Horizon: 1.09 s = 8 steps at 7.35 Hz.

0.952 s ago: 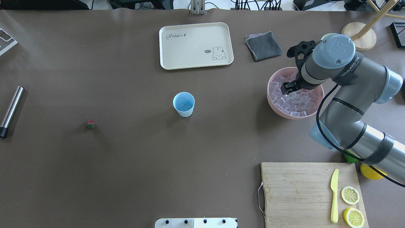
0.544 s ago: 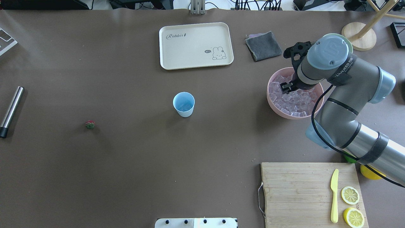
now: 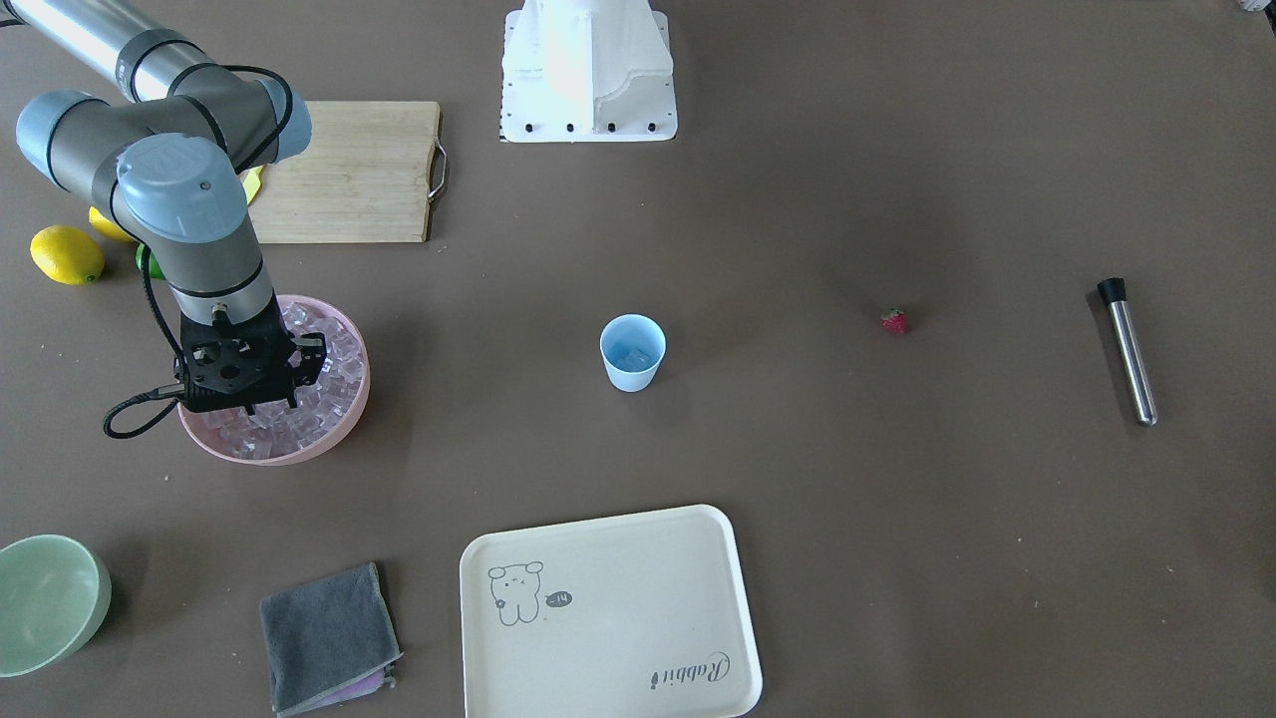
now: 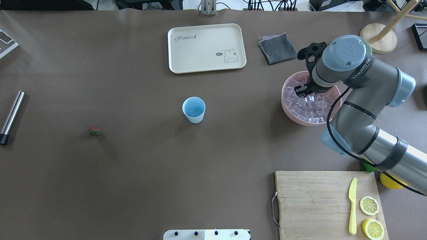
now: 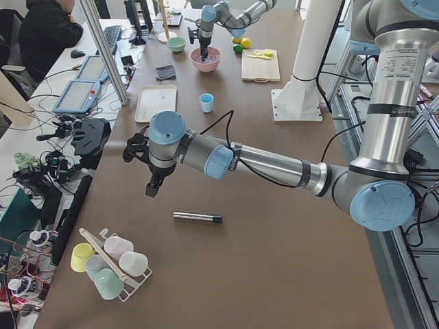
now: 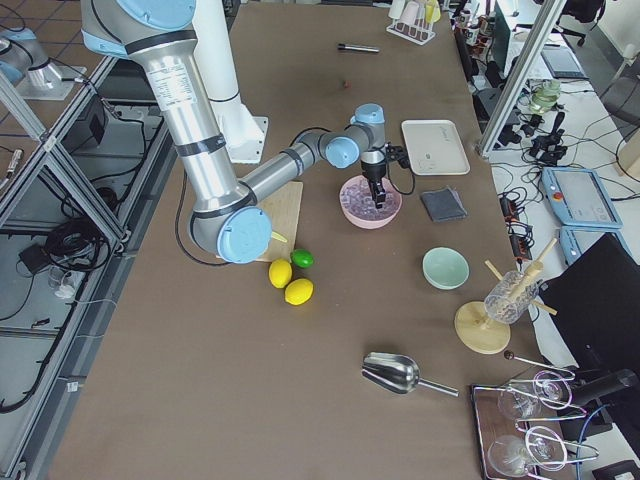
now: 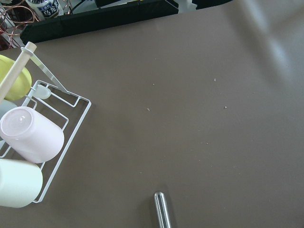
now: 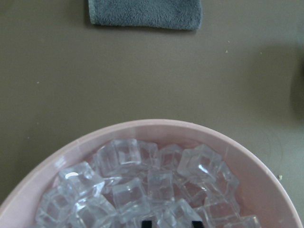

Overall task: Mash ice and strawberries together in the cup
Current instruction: 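Lower the right gripper into the pink bowl and grasp an ice cube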

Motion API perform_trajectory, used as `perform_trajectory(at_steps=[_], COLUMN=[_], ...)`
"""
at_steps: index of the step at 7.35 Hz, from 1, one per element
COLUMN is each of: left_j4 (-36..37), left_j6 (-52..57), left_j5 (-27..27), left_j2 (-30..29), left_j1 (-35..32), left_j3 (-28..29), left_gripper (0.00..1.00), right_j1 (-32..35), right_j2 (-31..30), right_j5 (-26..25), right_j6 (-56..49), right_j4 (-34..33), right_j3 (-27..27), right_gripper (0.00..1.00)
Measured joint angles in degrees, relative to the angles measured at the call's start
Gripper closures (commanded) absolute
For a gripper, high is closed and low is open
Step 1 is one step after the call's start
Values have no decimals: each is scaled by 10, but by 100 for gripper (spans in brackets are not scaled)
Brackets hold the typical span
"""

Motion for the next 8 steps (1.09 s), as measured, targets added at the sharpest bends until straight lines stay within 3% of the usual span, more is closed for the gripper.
perform_trajectory(at_steps=[2, 4, 5, 8], left_j4=[0, 0, 0, 1], left_j6=[0, 0, 0, 0], left_j5=[0, 0, 0, 0], left_j2=[0, -1, -2, -4], left_j1=[0, 0, 0, 1], left_j3=[1, 4, 5, 6], left_gripper=[2, 2, 2, 2], right_j1=[2, 2, 4, 13], right_j2=[2, 2, 1, 6], right_j5=[3, 3, 3, 4], right_j6=[2, 1, -2, -6], right_j4=[0, 0, 0, -1], right_j3=[2, 2, 1, -3], right_gripper=[91, 34, 21, 24])
